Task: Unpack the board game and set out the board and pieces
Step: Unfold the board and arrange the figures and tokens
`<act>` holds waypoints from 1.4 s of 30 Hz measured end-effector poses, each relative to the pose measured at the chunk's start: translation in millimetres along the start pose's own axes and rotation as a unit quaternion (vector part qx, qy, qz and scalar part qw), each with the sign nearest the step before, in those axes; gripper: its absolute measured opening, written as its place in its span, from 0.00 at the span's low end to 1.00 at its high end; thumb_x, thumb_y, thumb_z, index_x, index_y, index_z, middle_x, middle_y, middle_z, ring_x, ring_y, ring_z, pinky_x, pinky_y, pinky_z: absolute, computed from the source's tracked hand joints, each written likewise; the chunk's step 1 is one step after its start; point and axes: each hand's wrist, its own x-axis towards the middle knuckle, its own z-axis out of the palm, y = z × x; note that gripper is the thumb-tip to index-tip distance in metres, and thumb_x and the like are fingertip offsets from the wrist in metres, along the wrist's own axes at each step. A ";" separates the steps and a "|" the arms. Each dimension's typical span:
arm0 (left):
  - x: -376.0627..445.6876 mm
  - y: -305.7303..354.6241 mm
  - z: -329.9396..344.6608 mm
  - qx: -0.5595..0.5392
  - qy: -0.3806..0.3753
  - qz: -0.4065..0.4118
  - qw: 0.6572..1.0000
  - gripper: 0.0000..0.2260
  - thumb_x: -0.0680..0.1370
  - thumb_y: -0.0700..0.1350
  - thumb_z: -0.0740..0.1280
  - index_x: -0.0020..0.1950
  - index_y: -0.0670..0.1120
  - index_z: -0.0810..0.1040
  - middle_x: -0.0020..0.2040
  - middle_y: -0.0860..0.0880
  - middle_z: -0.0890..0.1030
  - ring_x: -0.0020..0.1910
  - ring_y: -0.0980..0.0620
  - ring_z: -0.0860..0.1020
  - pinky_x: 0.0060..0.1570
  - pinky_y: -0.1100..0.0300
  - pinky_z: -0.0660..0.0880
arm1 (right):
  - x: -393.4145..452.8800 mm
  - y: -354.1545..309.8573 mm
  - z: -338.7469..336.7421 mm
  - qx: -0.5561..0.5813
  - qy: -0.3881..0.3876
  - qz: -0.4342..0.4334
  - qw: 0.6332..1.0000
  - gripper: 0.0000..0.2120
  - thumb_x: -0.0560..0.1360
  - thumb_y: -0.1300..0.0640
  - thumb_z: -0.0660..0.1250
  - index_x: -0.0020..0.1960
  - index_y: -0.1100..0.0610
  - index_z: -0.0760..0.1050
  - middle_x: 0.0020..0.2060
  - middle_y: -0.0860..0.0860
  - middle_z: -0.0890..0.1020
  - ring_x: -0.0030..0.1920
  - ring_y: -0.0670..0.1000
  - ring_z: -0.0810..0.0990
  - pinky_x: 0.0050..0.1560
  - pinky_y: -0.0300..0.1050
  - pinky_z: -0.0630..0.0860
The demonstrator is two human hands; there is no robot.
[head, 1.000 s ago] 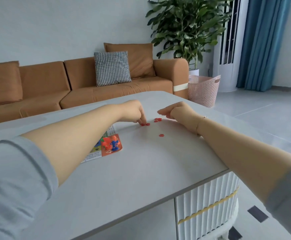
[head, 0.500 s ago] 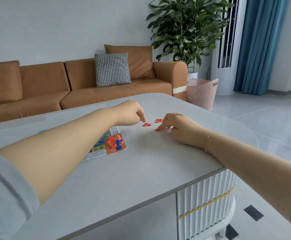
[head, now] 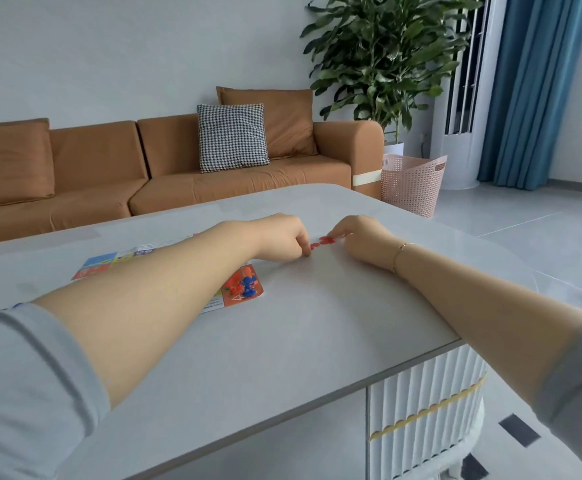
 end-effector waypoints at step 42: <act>-309.4 -111.7 -18.7 -0.077 0.105 -0.149 0.980 0.12 0.75 0.37 0.64 0.50 0.49 0.84 0.46 0.55 0.82 0.45 0.57 0.78 0.42 0.74 0.70 | -128.8 -236.4 40.5 0.017 -0.092 -0.301 0.949 0.14 0.74 0.62 0.65 0.54 0.47 0.80 0.54 0.43 0.78 0.57 0.44 0.74 0.61 0.37 0.67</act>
